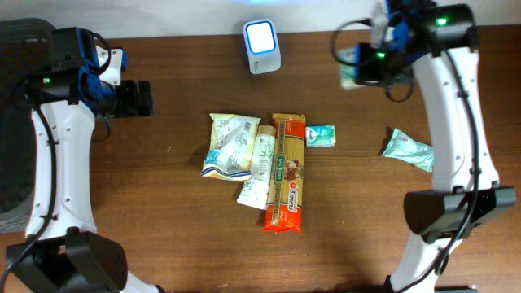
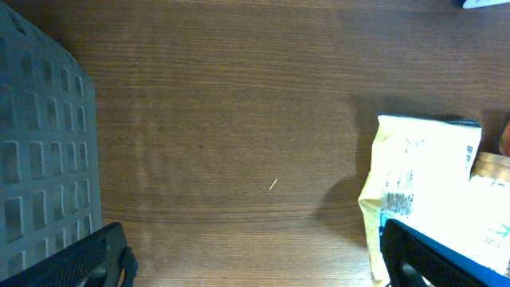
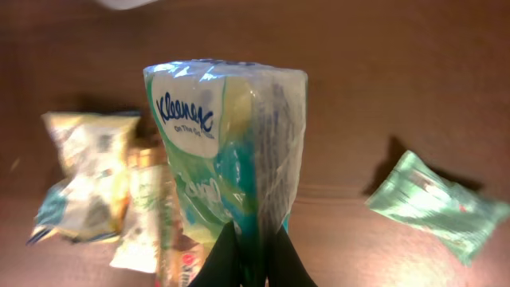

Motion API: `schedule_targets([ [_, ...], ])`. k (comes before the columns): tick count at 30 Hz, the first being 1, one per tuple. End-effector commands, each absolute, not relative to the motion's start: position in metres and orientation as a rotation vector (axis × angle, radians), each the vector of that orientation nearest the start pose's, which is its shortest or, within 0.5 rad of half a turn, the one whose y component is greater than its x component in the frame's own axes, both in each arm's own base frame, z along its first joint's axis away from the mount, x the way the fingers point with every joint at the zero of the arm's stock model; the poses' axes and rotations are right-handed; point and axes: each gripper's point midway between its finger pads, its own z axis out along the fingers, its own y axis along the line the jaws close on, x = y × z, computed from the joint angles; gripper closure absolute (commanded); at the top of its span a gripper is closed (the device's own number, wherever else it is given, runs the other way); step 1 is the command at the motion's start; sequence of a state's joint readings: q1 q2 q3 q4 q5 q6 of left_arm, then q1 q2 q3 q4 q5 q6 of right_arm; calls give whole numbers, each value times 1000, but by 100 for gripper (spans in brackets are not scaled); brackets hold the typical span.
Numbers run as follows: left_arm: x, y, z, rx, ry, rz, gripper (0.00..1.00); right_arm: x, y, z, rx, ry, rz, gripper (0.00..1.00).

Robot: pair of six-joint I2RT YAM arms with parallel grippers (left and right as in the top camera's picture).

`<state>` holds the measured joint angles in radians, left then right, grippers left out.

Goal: Scan the item barcode
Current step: 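Carry the tissue pack right and release it beside the blue bag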

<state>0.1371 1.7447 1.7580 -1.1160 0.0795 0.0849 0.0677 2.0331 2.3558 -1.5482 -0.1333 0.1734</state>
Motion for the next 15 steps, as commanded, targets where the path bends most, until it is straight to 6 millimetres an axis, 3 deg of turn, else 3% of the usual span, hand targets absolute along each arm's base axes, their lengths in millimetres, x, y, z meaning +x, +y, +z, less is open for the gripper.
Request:
schedule_targets([
  [1,419,44,225,-57,2648,-48,1,416,-6,200,402,2979,260,96],
  [5,419,44,225,-57,2648,-48,1,392,-70,104,704,3072,261,96],
  [8,419,44,225,-57,2648,-48,1,389,-97,58,795,3017,258,96],
  [10,419,44,225,-57,2648,-48,1,385,-110,49,843,2996,257,79],
  [12,419,44,225,-57,2648,-48,1,385,-107,51,850,2992,306,54],
  [15,419,44,225,-57,2648,-48,1,385,-92,77,782,3022,423,44],
])
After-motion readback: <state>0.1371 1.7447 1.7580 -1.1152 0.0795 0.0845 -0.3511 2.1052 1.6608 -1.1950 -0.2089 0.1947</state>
